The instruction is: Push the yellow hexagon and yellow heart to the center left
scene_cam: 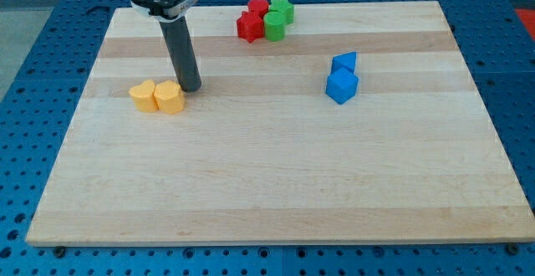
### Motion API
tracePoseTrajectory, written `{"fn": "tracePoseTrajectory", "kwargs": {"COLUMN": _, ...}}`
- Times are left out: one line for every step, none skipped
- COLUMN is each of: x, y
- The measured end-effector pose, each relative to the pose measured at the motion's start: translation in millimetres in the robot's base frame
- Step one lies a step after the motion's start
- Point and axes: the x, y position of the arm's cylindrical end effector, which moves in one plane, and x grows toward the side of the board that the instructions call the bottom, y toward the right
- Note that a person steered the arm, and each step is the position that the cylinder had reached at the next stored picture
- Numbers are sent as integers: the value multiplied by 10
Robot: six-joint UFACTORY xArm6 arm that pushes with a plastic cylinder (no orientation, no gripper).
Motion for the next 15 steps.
{"fn": "tracePoseTrajectory", "kwargs": {"x": 17, "y": 29}}
{"fn": "tracePoseTrajectory", "kwargs": {"x": 17, "y": 73}}
{"fn": "tracePoseTrajectory", "kwargs": {"x": 45, "y": 84}}
{"fn": "tracePoseTrajectory", "kwargs": {"x": 206, "y": 208}}
{"fn": "tracePoseTrajectory", "kwargs": {"x": 288, "y": 299}}
{"fn": "tracePoseTrajectory", "kwargs": {"x": 288, "y": 81}}
{"fn": "tracePoseTrajectory", "kwargs": {"x": 288, "y": -173}}
{"fn": "tracePoseTrajectory", "kwargs": {"x": 288, "y": -307}}
{"fn": "tracePoseTrajectory", "kwargs": {"x": 287, "y": -314}}
{"fn": "tracePoseTrajectory", "kwargs": {"x": 282, "y": -326}}
{"fn": "tracePoseTrajectory", "kwargs": {"x": 282, "y": -368}}
{"fn": "tracePoseTrajectory", "kwargs": {"x": 282, "y": -433}}
{"fn": "tracePoseTrajectory", "kwargs": {"x": 274, "y": -510}}
{"fn": "tracePoseTrajectory", "kwargs": {"x": 278, "y": -505}}
{"fn": "tracePoseTrajectory", "kwargs": {"x": 397, "y": -24}}
